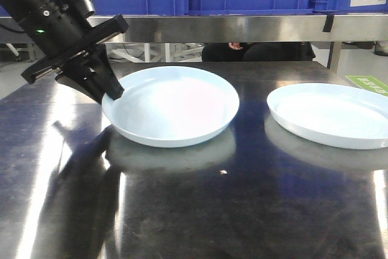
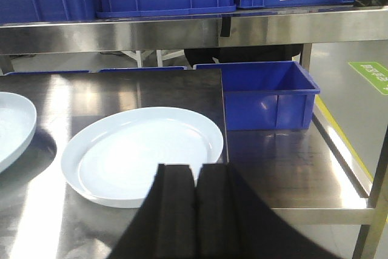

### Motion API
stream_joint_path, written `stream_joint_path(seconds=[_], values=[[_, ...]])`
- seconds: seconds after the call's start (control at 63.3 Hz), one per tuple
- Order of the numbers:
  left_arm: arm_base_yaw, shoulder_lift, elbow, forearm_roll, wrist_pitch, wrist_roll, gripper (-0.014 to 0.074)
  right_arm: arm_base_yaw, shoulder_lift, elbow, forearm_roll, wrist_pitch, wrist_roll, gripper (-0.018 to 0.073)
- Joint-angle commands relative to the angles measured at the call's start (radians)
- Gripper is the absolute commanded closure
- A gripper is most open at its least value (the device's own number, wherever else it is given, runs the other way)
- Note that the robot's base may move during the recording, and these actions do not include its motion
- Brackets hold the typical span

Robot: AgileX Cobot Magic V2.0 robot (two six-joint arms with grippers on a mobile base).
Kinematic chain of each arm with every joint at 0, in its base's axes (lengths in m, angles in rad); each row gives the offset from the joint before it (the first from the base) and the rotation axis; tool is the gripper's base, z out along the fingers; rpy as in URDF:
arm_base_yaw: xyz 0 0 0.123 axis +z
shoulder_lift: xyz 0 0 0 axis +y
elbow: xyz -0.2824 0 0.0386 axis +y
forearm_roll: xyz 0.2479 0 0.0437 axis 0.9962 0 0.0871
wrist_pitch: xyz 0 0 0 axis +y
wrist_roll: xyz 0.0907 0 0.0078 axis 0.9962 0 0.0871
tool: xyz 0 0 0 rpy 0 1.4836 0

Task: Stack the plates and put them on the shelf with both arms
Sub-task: 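Open the left gripper and raise it away from the plate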

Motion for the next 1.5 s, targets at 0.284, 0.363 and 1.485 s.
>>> stream_joint_path(seconds=[0.284,0.363,1.485], values=[[-0.017,-0.047,-0.031,-0.045,0.009,-0.006,0.0295,0.002,-0.019,0.001,-0.008,-0.091,-0.003,0.0503],[-0.022,-0.061,-0.031,-0.026,0.024,-0.006,0.0284,0.002,-0.019,0.001,-0.008,-0.091,-0.003,0.0503],[-0.054,-0.787,0.599,0.39,-0.753,-0.006,0.0516,0.002,-0.019,0.001,-0.008,-0.091,-0.003,0.0503]])
